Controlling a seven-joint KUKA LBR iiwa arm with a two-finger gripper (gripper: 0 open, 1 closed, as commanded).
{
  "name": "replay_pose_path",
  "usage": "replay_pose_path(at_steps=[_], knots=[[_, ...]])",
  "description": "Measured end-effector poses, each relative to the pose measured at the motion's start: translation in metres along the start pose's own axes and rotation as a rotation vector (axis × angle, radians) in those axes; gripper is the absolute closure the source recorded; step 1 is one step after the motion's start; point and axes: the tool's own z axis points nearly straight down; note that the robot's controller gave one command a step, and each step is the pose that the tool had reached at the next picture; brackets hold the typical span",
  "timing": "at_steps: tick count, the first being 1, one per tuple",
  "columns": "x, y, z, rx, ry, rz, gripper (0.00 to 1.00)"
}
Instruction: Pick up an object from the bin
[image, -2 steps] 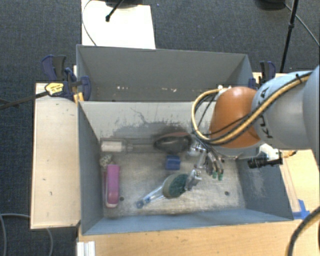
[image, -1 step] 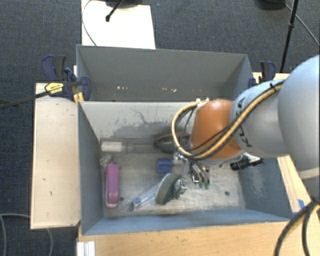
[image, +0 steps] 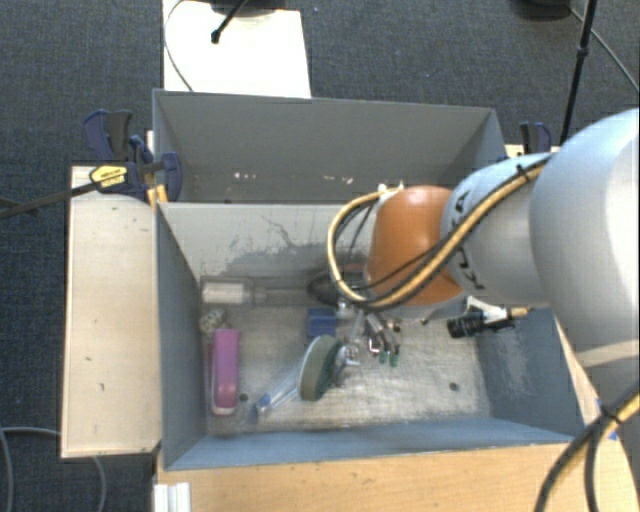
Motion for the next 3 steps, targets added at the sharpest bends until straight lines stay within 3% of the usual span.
replay_pose_path(at_steps=[1,2,3], knots=[[-0.006,0.035,0.0,-0.001,0.0,-0.024,0.0],[-0.007,0.068,0.0,-0.004,-0.008,0.025,0.0],[-0.009,0.128,0.001,0.006,-0.005,0.021,0.0]])
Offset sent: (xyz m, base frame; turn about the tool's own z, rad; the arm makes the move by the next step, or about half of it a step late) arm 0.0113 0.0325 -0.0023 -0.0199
